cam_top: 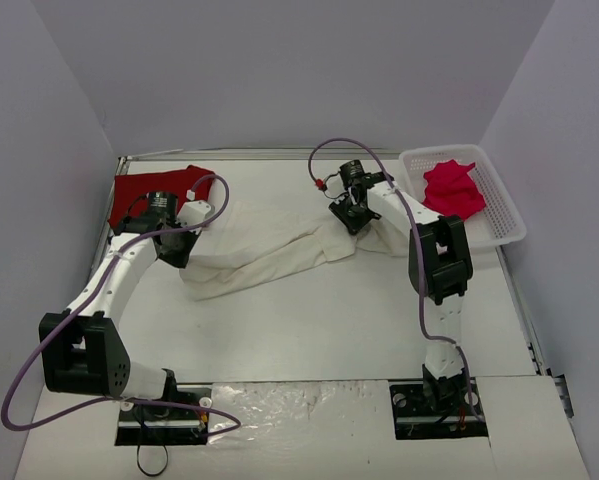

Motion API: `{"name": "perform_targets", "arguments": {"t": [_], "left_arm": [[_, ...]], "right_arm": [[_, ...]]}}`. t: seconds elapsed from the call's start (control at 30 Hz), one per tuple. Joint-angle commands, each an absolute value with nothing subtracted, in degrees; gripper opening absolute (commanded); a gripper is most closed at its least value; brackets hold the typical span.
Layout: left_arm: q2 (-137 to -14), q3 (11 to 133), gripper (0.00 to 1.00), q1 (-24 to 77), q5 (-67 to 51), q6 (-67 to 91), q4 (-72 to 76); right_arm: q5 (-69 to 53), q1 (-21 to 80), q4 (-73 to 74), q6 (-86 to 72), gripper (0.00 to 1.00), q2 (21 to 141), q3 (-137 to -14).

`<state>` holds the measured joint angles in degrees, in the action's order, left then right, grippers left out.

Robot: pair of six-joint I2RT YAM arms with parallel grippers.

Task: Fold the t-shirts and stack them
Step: Flatten out the tshirt

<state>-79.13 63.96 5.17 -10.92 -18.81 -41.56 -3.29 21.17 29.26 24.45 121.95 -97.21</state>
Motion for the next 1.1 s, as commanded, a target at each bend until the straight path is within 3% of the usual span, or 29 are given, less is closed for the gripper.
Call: {"name": "perform_targets", "arguments": {"t": [0.0, 0.3, 0.4, 0.43, 0.83, 1.07], "left_arm": [[-79.4, 64.0, 0.02, 4.8, -11.4, -19.0, -41.2], [-80.5, 64.1, 0.02, 4.8, -11.6, -19.2, -41.3], [-80.4, 64.1, 0.02, 4.7, -11.7, -19.2, -41.3], [-80.3, 64.2, 0.02, 4.8, -11.7, -19.2, -41.3], [-80.0, 64.9, 0.02, 4.8, -12.0, -19.2, -42.1], [-78.0, 69.1, 0.02, 4.8, -11.7, -19.5, -44.9]], "right_arm": [[-2.5, 21.9, 31.4, 24.5, 0.28, 124.3, -98.4], [-1.7, 21.9, 31.5, 25.4, 0.29, 124.6, -96.9], [-1.8, 21.9, 31.5, 25.2, 0.15, 124.6, -97.1], [-1.7, 21.9, 31.5, 25.1, 0.00, 124.7, -97.2], [-0.2, 21.9, 31.8, 25.0, 0.00, 118.4, -95.5], [3.3, 21.7, 34.2, 25.5, 0.00, 104.5, -97.1]]}}
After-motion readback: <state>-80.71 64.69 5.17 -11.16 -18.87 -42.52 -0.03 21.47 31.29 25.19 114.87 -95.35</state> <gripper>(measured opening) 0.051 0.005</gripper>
